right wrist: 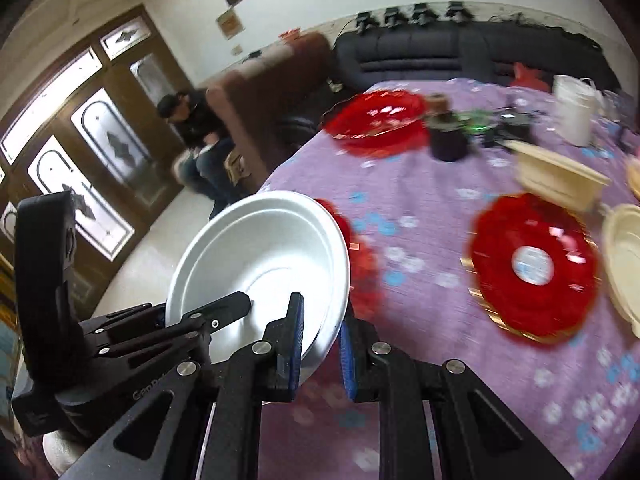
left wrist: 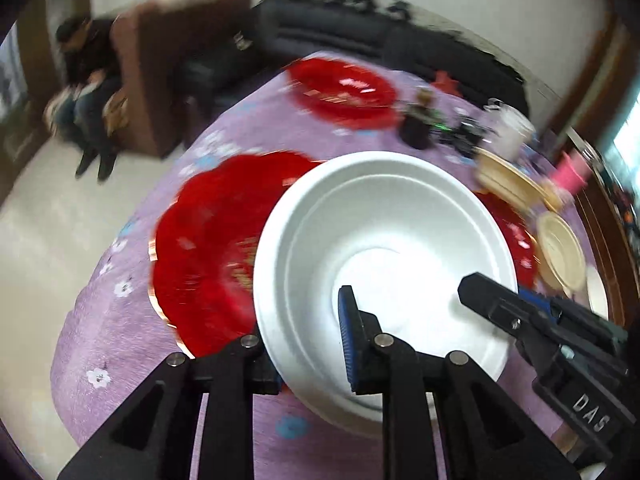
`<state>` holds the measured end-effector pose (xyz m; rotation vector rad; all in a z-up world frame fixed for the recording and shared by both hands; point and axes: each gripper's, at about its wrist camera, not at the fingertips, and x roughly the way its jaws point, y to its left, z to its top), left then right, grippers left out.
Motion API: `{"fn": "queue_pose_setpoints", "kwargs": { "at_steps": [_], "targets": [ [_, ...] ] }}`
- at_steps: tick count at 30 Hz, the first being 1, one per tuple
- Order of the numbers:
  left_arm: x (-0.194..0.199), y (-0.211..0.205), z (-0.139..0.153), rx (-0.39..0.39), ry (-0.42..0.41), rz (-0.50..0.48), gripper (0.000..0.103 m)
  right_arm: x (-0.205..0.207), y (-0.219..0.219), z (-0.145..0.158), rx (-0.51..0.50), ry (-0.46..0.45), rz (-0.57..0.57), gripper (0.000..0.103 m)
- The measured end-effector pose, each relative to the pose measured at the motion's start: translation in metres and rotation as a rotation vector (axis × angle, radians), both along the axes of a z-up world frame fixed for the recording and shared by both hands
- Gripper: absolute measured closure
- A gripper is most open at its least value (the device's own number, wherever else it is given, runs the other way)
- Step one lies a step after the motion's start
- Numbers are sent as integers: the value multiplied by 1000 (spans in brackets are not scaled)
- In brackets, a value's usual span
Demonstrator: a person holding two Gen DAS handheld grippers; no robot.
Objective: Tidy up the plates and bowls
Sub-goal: 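Lower the white bowl onto the large red plate and open both grippers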
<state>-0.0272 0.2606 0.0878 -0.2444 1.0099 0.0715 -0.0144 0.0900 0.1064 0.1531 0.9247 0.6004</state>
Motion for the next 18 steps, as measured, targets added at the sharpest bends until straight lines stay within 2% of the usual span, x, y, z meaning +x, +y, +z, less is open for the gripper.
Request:
{"fn": "queue_pose_setpoints", "kwargs": {
  "at_steps": [4,9,10,13,15,17,18],
  "targets": [
    [14,24,-19,33,25,51,83,21,42,-24,-56,34,24,84],
    [28,45,-41,34,68,69,81,41,62,-51,-82,84,21,84],
    [29,48,-45,30,76,70,78,44,65,-56,-94,91,18,84],
    [33,57,-50,7,74,82,56,49,68,-63,-120,89,-1,84],
    [31,59,-47,-11,56,67,52,50,66,-66,-123,79,-23,84],
    [27,62,-43,-43,46,64,41,52,65,-67,-122,66,-26,84],
    [25,63,-41,-55,41,70,39,53,65,-67,-119,62,-26,83]
  ]
}}
